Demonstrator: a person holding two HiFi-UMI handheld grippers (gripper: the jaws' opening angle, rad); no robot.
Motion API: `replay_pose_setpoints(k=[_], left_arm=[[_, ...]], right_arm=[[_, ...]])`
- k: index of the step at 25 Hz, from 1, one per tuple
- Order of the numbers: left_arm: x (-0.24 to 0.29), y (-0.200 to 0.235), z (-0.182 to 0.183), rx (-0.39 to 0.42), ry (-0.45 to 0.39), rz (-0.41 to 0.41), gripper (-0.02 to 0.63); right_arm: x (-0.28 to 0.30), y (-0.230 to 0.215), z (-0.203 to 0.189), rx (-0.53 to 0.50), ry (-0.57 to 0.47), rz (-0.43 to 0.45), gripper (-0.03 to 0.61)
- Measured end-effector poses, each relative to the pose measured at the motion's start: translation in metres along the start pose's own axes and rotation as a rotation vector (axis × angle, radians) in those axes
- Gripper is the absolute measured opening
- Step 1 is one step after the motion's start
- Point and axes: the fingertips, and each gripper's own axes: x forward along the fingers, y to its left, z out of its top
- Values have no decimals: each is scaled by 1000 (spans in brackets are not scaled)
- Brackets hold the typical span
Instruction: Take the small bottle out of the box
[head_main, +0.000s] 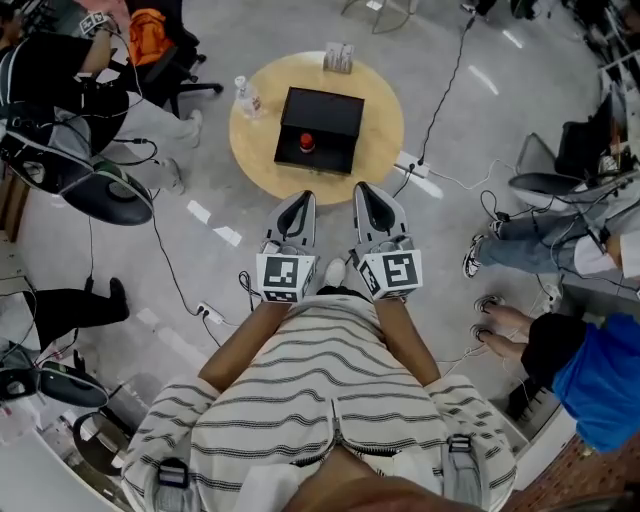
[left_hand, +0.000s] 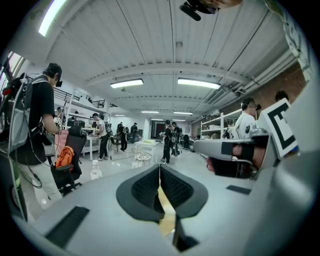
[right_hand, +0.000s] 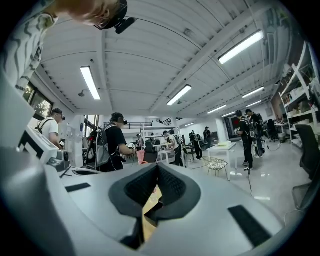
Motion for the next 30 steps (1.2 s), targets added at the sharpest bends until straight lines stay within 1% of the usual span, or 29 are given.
replay_pose_setpoints(k=[7,10,15,22,26,30], left_arm=[[26,32,-2,-6,15,-42,23],[40,39,-3,-7,16,-53,21],[54,51,-11,-12,46,-60,23],[68,62,-33,-5,101,-62,23],[81,69,-48,11,132,-65,23],[90,72,-62,7,164,-69,25]], right_arm=[[34,2,-7,-6,6,-37,18],[46,-3,-11,2,8,-50,18],[60,-4,-18,12,28,-58,18],[70,2,-31,29,62,-51,18],[75,0,-40,35,83,-57,18],[73,-2,-48,48,108,-74,18]])
